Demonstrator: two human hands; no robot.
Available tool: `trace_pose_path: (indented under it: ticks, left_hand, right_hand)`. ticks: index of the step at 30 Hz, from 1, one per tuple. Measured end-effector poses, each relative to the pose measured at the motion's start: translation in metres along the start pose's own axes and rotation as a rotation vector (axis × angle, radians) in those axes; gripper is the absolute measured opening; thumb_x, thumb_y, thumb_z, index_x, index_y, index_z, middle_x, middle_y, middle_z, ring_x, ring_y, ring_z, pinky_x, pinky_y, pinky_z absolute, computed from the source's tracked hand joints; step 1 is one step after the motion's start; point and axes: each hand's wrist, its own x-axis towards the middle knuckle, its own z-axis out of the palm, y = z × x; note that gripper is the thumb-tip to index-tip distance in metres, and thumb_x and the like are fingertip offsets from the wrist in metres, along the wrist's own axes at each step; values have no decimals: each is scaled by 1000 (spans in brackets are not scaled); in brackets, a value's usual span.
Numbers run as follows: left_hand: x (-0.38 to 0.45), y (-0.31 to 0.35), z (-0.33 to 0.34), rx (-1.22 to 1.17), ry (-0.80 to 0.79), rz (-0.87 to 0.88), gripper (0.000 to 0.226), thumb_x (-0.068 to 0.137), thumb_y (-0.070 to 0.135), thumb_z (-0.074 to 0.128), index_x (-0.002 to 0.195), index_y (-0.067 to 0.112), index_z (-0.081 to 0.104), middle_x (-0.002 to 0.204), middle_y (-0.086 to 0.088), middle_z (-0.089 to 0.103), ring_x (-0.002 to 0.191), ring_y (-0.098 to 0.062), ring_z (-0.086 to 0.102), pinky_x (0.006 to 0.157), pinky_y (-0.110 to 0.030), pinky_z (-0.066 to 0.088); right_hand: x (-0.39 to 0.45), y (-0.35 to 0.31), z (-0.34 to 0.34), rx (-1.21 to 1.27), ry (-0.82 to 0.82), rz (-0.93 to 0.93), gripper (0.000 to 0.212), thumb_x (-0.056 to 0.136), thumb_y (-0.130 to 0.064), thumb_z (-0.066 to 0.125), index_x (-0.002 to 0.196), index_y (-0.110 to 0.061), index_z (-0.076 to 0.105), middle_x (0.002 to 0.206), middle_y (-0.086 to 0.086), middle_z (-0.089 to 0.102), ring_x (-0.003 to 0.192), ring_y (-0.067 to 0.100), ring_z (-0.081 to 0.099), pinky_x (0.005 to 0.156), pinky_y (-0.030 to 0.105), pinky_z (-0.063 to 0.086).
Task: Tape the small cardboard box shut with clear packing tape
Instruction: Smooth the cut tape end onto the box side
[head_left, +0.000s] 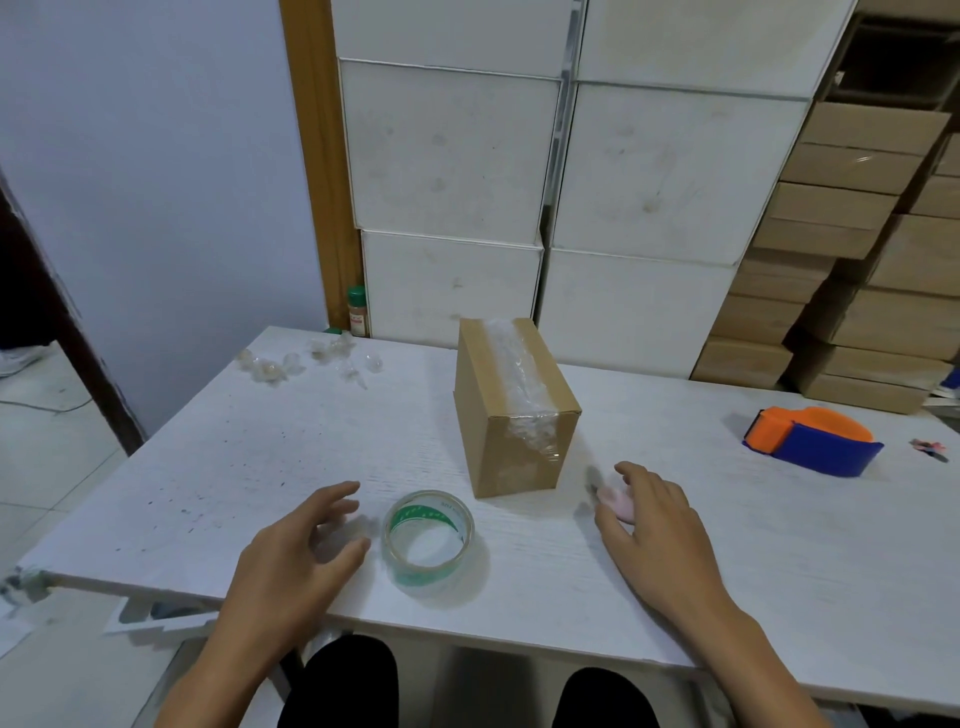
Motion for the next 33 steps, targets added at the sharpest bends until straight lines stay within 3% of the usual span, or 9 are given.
trace_pose_path:
  ticks: [8,14,17,20,23,26,28,30,33]
  left_hand:
    - [10,-6,-5,22,6,22,56,85,24,88,135,41,68,116,21,76,105,-1,71,87,-28,54]
    - [14,-9,-6,24,-8,53,57,86,16,85,134,42,68,117,24,73,106,1,68,89,-27,56]
    - [21,-3,-9,15,17,78,57,89,6,79,133,41,69,122,21,73,108,-3,68,95,-34,58]
    - [32,27,-6,-47,61,217,49,92,4,76,131,34,72,125,18,72,112,-4,67,95,-30,57]
    - [47,77,8,-120,9,383,39,96,15,75,132,30,73,129,19,72,118,1,65,98,-21,52]
    - [65,117,30,-60,-51,521,46,94,37,76,139,32,69,139,16,69,129,-4,61,109,-27,50]
    - [74,133,45,13,-63,581,51,92,45,77,141,33,67,144,15,67,134,-7,58,111,-32,50]
    - [81,140,58,70,-67,611,49,91,43,79,138,34,68,140,17,69,131,-8,59,105,-36,53]
    - [89,138,67,129,-24,618,41,90,36,81,129,30,73,128,14,75,121,-13,65,94,-41,57]
  right_hand:
    - [5,-5,-9,33,-24,19,60,103,-53,51,157,-28,40,159,-2,52,144,21,49,115,45,47]
    - [5,-17,-18,57,26,-16,55,104,-43,52,156,-27,41,157,-4,53,143,19,47,114,44,45]
    - [10,-25,-26,153,112,-62,48,105,-30,54,152,-25,47,152,-3,56,141,16,46,113,42,44]
    - [18,-38,-38,276,146,-216,45,106,-31,51,150,-30,49,146,-20,53,138,-2,40,112,30,39]
    - [30,-53,-47,289,37,-408,48,106,-39,55,153,-38,45,147,-38,41,141,-16,29,113,11,25]
    - [47,-59,-46,224,-64,-506,61,102,-48,58,160,-43,38,168,-23,32,159,1,19,126,25,18]
    - [56,-58,-43,191,-109,-515,64,103,-40,62,161,-43,36,172,-20,28,162,4,14,129,30,18]
    - [63,-56,-39,171,-110,-533,63,103,-30,66,160,-38,41,170,-19,33,160,2,19,129,32,23]
    - [69,-55,-33,175,-26,-540,56,99,-29,72,152,-32,56,159,-22,48,151,-3,35,124,30,34]
